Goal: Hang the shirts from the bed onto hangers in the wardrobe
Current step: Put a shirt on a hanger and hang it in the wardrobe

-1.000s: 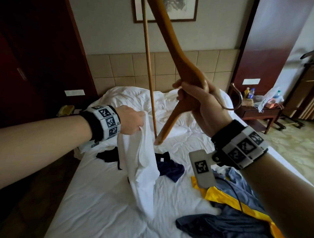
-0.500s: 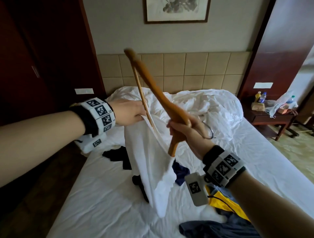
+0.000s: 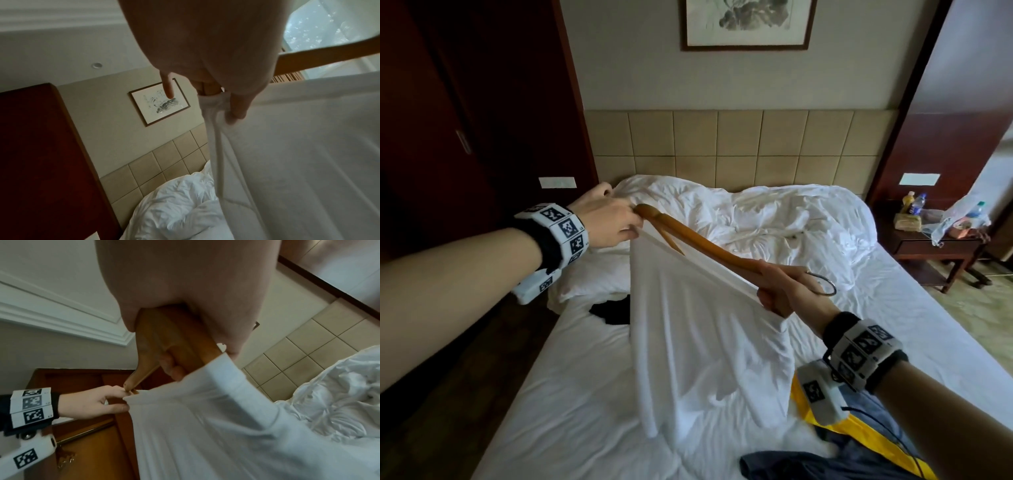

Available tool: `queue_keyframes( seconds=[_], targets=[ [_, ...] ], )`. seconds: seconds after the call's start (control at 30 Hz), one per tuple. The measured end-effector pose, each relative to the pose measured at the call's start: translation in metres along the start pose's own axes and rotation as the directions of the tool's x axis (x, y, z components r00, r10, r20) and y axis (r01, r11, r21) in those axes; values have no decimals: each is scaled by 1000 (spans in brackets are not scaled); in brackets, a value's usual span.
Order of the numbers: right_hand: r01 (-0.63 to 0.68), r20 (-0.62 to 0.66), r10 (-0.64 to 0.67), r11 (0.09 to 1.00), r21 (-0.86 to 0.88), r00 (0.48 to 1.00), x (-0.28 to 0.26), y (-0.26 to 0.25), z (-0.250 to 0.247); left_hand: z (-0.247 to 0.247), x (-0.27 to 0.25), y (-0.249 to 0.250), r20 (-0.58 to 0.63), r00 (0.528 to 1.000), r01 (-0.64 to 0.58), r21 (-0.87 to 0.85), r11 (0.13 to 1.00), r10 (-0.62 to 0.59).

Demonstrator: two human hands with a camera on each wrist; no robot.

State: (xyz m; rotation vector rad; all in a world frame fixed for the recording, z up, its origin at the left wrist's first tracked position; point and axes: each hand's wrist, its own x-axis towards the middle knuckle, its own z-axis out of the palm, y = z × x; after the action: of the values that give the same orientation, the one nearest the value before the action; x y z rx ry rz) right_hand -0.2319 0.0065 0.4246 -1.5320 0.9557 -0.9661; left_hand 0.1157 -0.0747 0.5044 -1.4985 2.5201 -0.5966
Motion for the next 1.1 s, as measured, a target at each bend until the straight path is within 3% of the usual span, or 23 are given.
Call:
queue_keyframes(
  seconds=[0.17, 0.3, 0.37, 0.53, 0.73, 0.83, 0.9, 0.97, 1.03, 1.1],
  targets=[
    [-60, -22, 60, 998, 23, 998, 4, 2, -4, 3, 3, -7, -15, 999, 39, -30, 999, -40],
    [-95, -16, 94, 952, -291, 995, 18, -1, -6, -16, 12, 7, -123, 991, -42, 30, 999, 46],
    [-106, -45, 96, 933, -345, 994, 24, -6, -6, -25, 15, 19, -176, 978, -98, 88, 991, 112],
    [-177, -165, 150, 971, -164, 975, 36, -27, -5, -31, 15, 49, -201, 954, -193, 147, 970, 220],
    [-142, -80, 128, 970, -198, 989, 46, -61, 4, -31, 14, 93, -261, 890, -312, 246, 917, 373],
    [-134, -89, 118, 972, -193, 989, 52, -63, 6, -41, 10, 104, -204, 911, -358, 35, 933, 358],
    [-158, -88, 144, 970, -187, 986, 52, -61, 3, -44, 6, 99, -299, 903, -389, -259, 884, 310],
    [-187, -88, 173, 964, -190, 981, 52, -59, -1, -39, 6, 90, -372, 914, -345, -501, 794, 162],
    [-202, -73, 191, 958, -205, 979, 51, -60, -1, -38, 7, 87, -318, 947, -251, -638, 728, 48],
    [-192, -39, 188, 960, -201, 981, 50, -64, 3, -36, 8, 91, -166, 986, -135, -727, 673, 18]
  ],
)
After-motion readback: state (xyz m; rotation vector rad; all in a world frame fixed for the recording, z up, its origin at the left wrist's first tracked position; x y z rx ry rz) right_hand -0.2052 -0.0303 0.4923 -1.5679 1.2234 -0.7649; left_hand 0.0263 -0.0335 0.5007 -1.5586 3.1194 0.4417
